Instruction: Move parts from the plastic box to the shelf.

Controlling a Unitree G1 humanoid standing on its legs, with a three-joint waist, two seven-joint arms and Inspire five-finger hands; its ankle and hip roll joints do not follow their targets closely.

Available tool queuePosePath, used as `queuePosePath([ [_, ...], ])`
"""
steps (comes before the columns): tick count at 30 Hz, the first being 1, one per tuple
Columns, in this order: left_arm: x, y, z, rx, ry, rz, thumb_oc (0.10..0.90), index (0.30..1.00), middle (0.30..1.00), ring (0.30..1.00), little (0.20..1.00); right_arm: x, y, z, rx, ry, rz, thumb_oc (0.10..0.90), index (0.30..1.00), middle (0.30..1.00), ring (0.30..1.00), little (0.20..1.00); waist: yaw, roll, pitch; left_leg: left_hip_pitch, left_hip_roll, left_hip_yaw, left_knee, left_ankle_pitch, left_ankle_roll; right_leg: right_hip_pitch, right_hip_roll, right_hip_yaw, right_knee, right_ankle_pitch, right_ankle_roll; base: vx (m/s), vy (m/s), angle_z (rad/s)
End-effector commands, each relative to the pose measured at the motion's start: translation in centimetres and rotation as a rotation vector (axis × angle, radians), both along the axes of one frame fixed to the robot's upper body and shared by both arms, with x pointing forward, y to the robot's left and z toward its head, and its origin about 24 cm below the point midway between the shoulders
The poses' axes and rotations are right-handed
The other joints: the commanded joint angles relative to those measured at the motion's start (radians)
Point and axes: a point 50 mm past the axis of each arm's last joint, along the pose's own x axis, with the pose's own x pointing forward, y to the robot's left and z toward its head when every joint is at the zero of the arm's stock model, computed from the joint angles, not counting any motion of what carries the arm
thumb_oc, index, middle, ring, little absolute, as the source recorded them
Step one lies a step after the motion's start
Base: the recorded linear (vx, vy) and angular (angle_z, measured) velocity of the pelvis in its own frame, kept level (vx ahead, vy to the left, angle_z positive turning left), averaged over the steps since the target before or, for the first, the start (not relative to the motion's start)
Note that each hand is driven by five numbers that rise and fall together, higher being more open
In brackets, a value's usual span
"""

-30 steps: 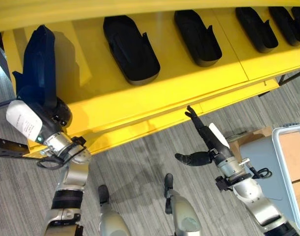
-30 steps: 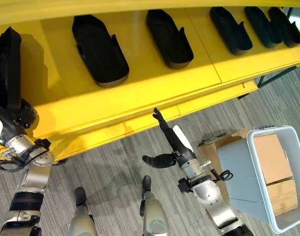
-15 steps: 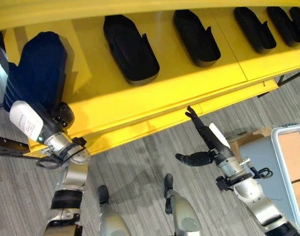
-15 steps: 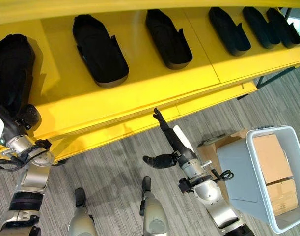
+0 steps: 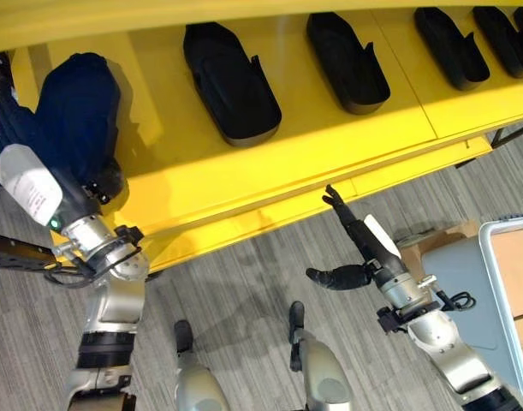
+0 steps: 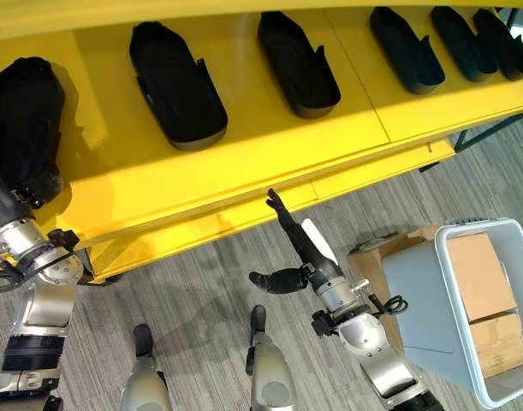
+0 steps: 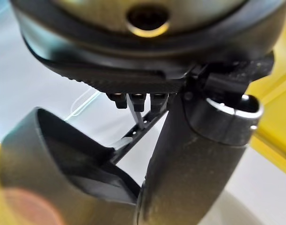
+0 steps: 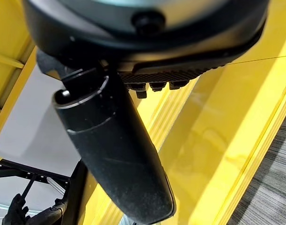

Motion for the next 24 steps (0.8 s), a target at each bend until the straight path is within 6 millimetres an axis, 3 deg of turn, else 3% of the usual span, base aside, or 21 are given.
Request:
queuePosePath([
  [1, -1.3, -0.2, 4.4, 0.196, -0.173, -0.015, 0.9, 1.0, 1.0, 1.0, 1.0, -0.7, 0.3, 5.4, 0.103, -0.253, 0.05, 0.9, 1.0, 1.0, 1.0, 1.0, -0.001, 0.006, -0.098, 0.051, 0.029, 0.009, 0.045, -0.076, 0.022, -0.06, -0.041, 0.005, 0.18, -0.1, 0.004, 0.0, 0.0, 0.0],
  [13, -0.7, -2.8, 3.4, 0.131, -0.164, -0.207, 0.9, 1.0, 1.0, 1.0, 1.0, -0.6, 0.1, 5.3, 0.112, -0.252, 0.035, 0.9, 1.0, 1.0, 1.0, 1.0, -0.006, 0.021, -0.112, 0.046, 0.028, 0.001, 0.055, -0.077, 0.024, -0.05, -0.043, 0.004, 0.176, -0.102, 0.002, 0.0, 0.0, 0.0],
  [24, -0.8, -3.6, 2.5, 0.081, -0.127, -0.313, 0.9, 1.0, 1.0, 1.0, 1.0, -0.5, -0.1, 5.2, 0.109, -0.246, 0.02, 0.9, 1.0, 1.0, 1.0, 1.0, -0.004, 0.042, -0.132, 0.051, 0.03, -0.009, 0.056, -0.079, 0.026, -0.032, -0.043, -0.004, 0.172, -0.105, 0.002, 0.0, 0.001, 0.01],
])
